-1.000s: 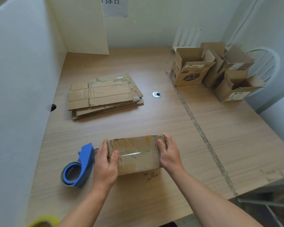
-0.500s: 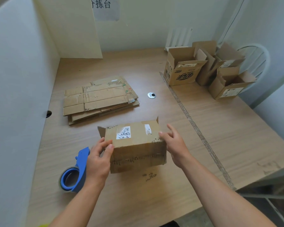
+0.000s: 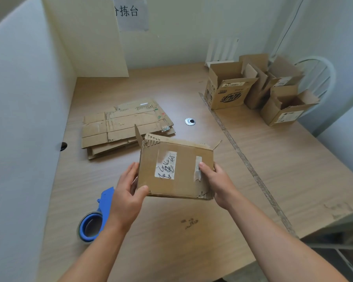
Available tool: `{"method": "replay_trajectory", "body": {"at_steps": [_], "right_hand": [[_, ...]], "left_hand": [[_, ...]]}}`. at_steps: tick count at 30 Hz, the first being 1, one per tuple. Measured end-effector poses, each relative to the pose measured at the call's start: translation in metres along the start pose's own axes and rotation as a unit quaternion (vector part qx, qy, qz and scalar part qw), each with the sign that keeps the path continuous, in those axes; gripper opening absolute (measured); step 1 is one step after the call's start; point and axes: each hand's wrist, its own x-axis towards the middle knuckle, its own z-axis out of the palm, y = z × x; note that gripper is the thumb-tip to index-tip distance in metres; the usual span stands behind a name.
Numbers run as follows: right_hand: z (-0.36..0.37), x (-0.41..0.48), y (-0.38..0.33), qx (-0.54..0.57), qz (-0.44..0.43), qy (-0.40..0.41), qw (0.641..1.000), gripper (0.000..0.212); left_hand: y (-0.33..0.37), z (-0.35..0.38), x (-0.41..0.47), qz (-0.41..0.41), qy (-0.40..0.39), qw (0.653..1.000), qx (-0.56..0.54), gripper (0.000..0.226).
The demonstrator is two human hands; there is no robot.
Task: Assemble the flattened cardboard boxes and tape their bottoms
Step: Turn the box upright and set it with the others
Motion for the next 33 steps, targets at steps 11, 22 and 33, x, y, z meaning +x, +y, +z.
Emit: {"method": "replay_trajectory", "body": {"at_steps": [11,22,33], "right_hand": [[-0.001,0.005,-0.007,-0.022,0.02,-0.014,0.999,0.026],[-0.01,0.0,-0.015,-0.007,-0.035,-0.023,0.999,0.037],[-0.037,-0.008,0.013,0.059,0.004,-0.066,0.996,0.025]], "left_hand": [[0.001,-0.013,0.008,0.038,-0.097,0.991,0.085,0.082],[-0.015,-0.012,0.018,-0.02,-0.01,1.0,0.022,0.051],[-0.036,-0.016,-0.003,-0.108,-0.09,0.99,0.031,0.077]]}}
